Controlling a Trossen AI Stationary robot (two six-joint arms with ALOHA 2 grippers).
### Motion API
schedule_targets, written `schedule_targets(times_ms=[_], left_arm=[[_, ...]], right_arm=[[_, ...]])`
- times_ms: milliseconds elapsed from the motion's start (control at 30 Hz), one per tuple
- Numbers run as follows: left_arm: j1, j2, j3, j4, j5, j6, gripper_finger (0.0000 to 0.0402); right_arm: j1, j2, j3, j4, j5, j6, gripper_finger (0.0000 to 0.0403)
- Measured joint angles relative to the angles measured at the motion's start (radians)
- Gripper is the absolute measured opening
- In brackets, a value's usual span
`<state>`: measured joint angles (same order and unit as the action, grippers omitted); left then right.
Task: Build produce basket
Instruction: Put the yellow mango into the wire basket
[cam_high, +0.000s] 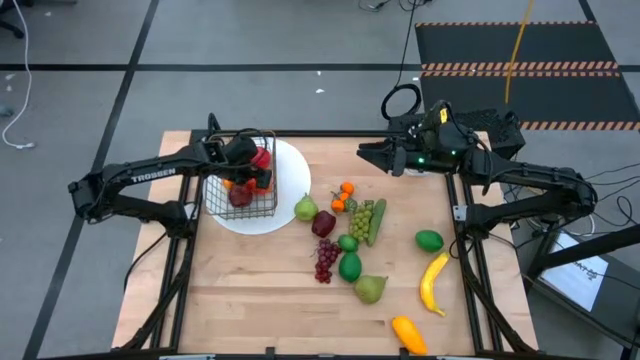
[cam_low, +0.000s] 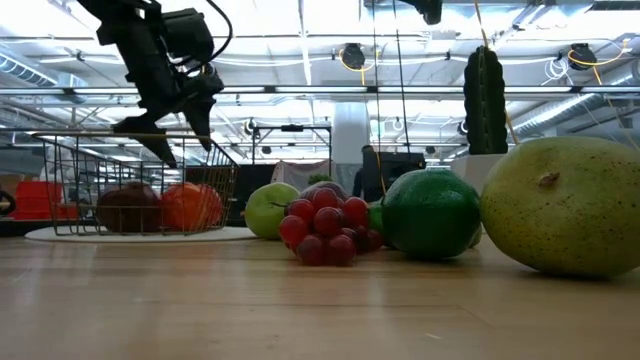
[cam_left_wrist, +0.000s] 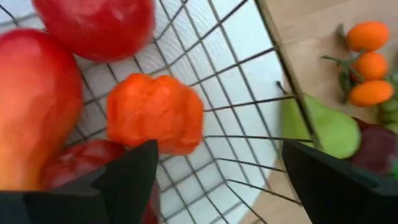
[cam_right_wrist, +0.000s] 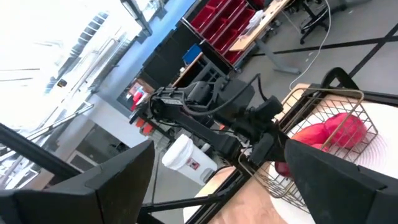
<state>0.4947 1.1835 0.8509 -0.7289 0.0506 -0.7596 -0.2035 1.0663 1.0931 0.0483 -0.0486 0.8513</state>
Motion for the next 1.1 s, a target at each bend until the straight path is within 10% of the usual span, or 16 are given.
schedule_targets(times_ms=[600, 1100], left_arm=[[-0.086, 0.000, 0.334, 0.039, -0.076, 0.032, 0.0227], [-0.491, 0.039, 0.404, 0.048, -0.160, -0.217, 0.0145]], right_arm=[[0.014, -0.019, 0.000, -0.171, -0.171, -0.109, 0.0352], [0.016, -0.095, 0.000, -0.670, -0.324, -0.082, 0.0352]])
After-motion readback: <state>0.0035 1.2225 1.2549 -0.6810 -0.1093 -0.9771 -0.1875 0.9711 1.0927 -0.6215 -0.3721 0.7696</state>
